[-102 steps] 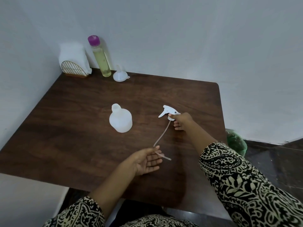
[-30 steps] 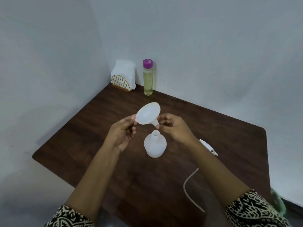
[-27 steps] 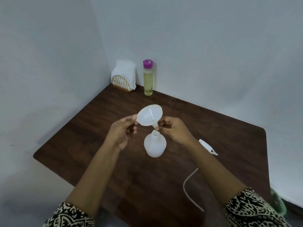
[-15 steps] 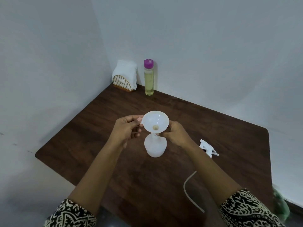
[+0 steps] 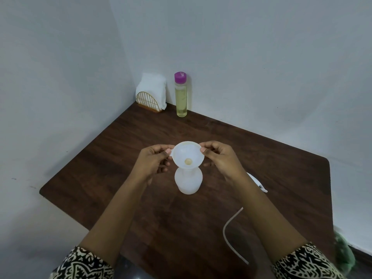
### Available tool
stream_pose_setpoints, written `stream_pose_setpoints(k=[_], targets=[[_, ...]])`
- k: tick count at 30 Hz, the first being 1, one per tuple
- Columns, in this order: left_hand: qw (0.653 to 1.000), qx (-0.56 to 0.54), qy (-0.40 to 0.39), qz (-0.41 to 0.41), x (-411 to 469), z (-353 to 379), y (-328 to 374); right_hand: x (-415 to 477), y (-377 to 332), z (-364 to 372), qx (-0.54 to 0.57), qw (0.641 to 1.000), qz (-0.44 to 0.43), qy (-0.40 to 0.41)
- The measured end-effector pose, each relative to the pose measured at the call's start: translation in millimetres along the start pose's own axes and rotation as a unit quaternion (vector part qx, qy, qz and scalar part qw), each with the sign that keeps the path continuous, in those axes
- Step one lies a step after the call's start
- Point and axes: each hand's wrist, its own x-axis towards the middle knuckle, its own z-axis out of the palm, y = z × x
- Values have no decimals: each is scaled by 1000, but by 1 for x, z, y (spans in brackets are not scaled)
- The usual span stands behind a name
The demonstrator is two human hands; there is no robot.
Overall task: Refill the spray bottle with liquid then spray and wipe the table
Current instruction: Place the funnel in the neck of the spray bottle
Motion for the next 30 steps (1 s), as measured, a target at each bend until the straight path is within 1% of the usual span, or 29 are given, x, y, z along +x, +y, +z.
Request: stream_pose_setpoints(k=[5, 9, 13, 17, 20, 22, 25, 27, 28, 29, 30], targets=[[1000, 9, 0, 3, 1, 1, 0, -1, -1, 1, 11, 1000, 10, -5], [1000, 17, 1, 2, 1, 2, -5, -1, 0, 1, -6, 1000, 23, -6], [1000, 18, 9, 9, 2, 2, -9, -3, 0, 0, -1, 1000, 21, -12], [1000, 22, 0, 16, 4, 1, -9, -3, -1, 0, 0, 1000, 18, -18], [1000, 26, -3, 0, 7, -2, -11, -2, -2, 0, -3, 1000, 21, -19], [1000, 19, 8, -17, 10, -5, -13, 0, -5, -3, -13, 1000, 20, -7], [998, 15, 52, -19, 28, -10, -29, 10, -9, -8, -20, 999, 17, 22], [993, 85, 79, -7, 49, -15, -52, 28, -13, -9, -40, 998, 21, 32], [985, 153, 77, -15, 62, -18, -66, 41, -15, -8, -54, 998, 24, 33], [967, 246, 58, -34, 75, -21, -80, 56, -17, -7, -70, 997, 27, 31], [936, 346, 33, -56, 87, -23, -93, 73, -19, -4, -87, 995, 30, 27]])
